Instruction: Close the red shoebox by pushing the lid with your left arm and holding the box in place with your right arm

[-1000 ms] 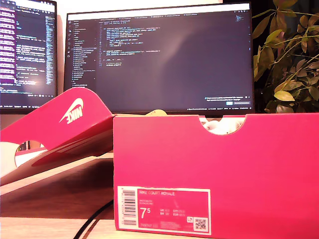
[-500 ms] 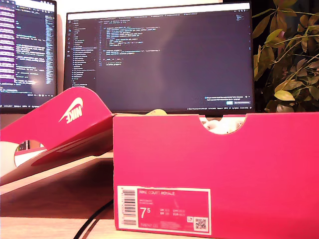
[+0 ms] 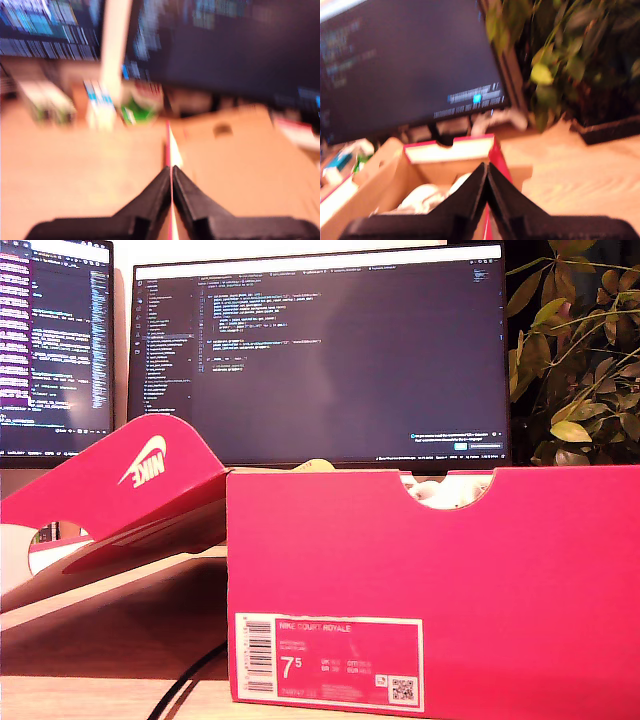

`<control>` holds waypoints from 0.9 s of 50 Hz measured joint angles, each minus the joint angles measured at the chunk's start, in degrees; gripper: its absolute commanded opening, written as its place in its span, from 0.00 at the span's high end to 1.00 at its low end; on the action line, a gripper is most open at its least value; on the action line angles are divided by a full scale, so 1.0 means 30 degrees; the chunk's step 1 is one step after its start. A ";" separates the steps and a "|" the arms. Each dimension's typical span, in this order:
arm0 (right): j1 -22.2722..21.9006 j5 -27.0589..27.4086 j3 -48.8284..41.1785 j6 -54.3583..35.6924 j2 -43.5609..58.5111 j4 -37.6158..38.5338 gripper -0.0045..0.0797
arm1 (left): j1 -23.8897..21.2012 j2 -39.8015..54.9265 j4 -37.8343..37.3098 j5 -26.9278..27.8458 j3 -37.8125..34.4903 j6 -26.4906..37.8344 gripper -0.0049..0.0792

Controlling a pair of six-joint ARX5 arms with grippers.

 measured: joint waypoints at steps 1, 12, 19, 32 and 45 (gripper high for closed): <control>0.0000 -0.0015 0.0189 -0.0015 0.0211 -0.0058 0.96 | 0.0000 0.0277 0.0000 0.0044 0.0095 -0.0015 0.96; 0.0000 -0.0517 0.2004 -0.0954 0.3155 -0.0576 0.96 | 0.0000 0.4648 -0.0036 0.0685 0.2390 -0.0022 0.96; 0.0000 -0.0568 0.2572 -0.1042 0.5719 -0.0962 0.96 | 0.0044 0.8276 -0.0058 0.1719 0.4473 -0.0015 0.96; 0.0000 -0.0714 0.2674 -0.1479 0.9930 -0.1064 0.96 | 0.1100 1.5868 -0.1115 0.4248 0.7774 0.1064 0.96; 0.0000 -0.1654 0.2674 -0.1486 1.2524 -0.0845 0.96 | 0.2608 2.1216 -0.3089 0.6433 1.1526 0.2040 0.96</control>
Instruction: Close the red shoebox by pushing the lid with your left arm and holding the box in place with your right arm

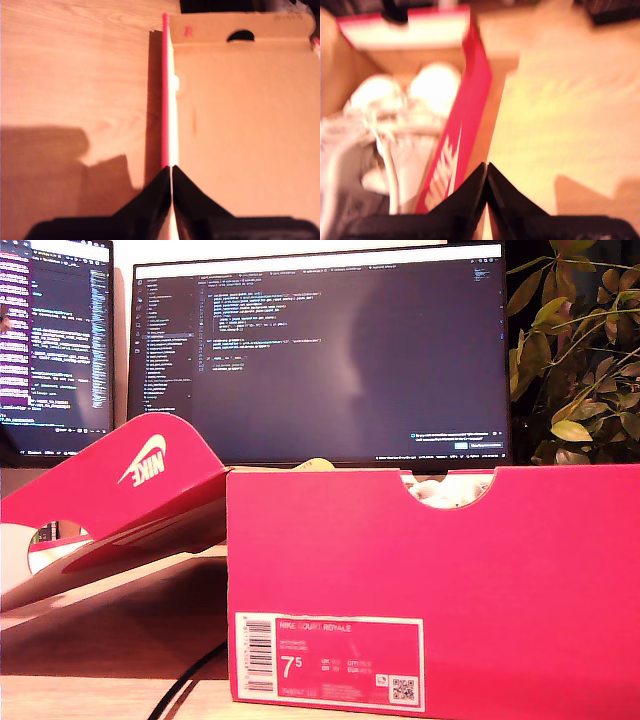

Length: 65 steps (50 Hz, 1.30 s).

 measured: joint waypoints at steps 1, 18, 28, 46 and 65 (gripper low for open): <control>0.0000 -0.0299 0.0000 0.0000 0.0160 0.0066 0.96 | 0.0095 0.0255 -0.0066 0.0124 0.0211 0.0000 0.96; 0.0000 -0.1515 0.0007 0.0000 0.3767 0.2113 0.96 | 0.0787 0.4095 -0.0816 0.1450 0.1443 0.1202 0.96; 0.0095 -0.2353 0.0007 0.0000 0.6193 0.3060 0.96 | 0.0787 0.4481 -0.0816 0.1537 0.1443 0.1435 0.96; 0.1785 -0.2747 0.0007 0.0036 0.8211 0.4670 0.96 | 0.0787 0.6156 -0.1479 0.2368 0.1450 0.1537 0.96; 0.1909 -0.2703 0.0109 0.0117 0.8211 0.5202 0.96 | 0.0648 0.8167 -0.2652 0.5209 0.1450 0.1945 0.96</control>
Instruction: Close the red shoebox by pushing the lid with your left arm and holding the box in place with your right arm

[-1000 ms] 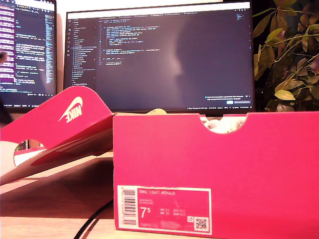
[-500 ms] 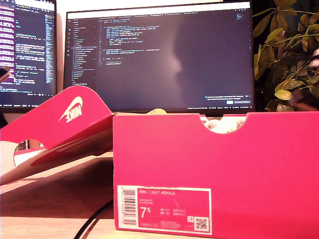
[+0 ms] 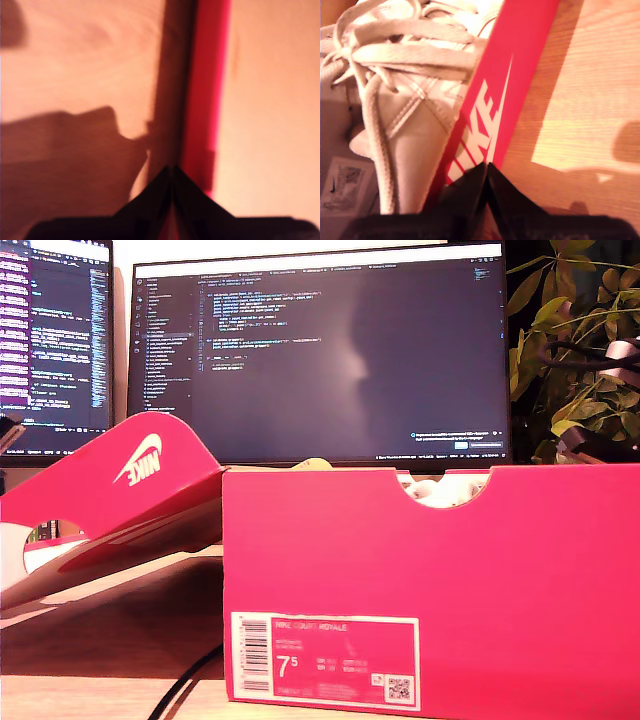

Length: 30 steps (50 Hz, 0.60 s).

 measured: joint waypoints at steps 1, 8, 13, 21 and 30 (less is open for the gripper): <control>0.0000 -0.0007 0.0007 0.0000 0.0000 0.0029 0.96 | -0.0051 0.0117 -0.0029 0.0073 0.0000 0.0000 0.96; 0.0007 0.0000 0.0036 0.0000 0.0000 0.0044 0.96 | -0.0299 0.0699 -0.0073 0.0772 0.0000 0.0189 0.96; 0.0000 0.0051 0.0036 0.0000 0.0000 0.0044 0.96 | -0.0270 0.0707 0.0044 0.1545 0.0007 0.0248 0.96; 0.0000 0.0204 0.0080 0.0000 0.0000 0.0007 0.96 | -0.0160 0.0707 -0.0583 0.2426 0.0415 0.0328 0.96; -0.0022 0.0379 0.0109 0.0000 0.0000 -0.0007 0.96 | -0.0073 0.0714 -0.2295 0.3002 0.2601 0.0758 0.96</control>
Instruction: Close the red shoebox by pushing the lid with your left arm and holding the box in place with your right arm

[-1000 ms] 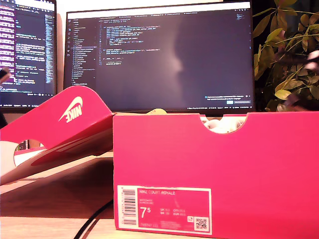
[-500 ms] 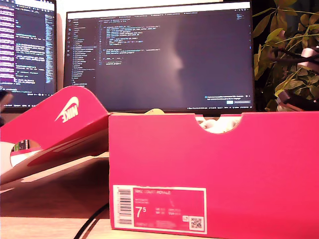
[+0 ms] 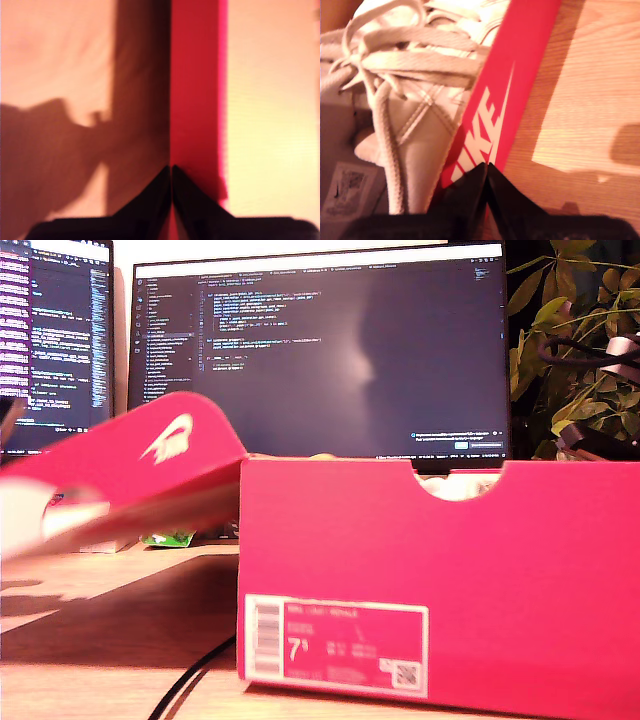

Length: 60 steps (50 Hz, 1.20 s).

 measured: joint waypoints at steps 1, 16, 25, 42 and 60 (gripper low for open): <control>0.0000 0.0000 0.0000 0.0000 0.0000 0.0007 0.96 | 0.0000 0.0000 -0.0219 0.0015 0.0270 0.0000 0.96; -0.0015 0.0058 0.0000 -0.0080 -0.0007 0.0007 0.96 | 0.0138 -0.0291 -0.4393 0.0517 0.2798 0.2091 0.96; -0.0146 0.0146 0.0000 -0.0080 -0.0007 0.0022 0.96 | 0.0306 -0.2149 -0.5275 0.2018 0.2907 0.2091 0.96; 0.0007 -0.0423 0.0000 -0.0087 -0.0007 0.0022 0.96 | -0.0153 -0.5676 -0.5843 0.4583 0.3359 0.2973 0.96; 0.0969 -0.0066 0.0000 0.0007 -0.0015 0.0044 0.96 | -0.1931 -0.6441 -0.2907 0.5799 0.3687 0.1727 0.96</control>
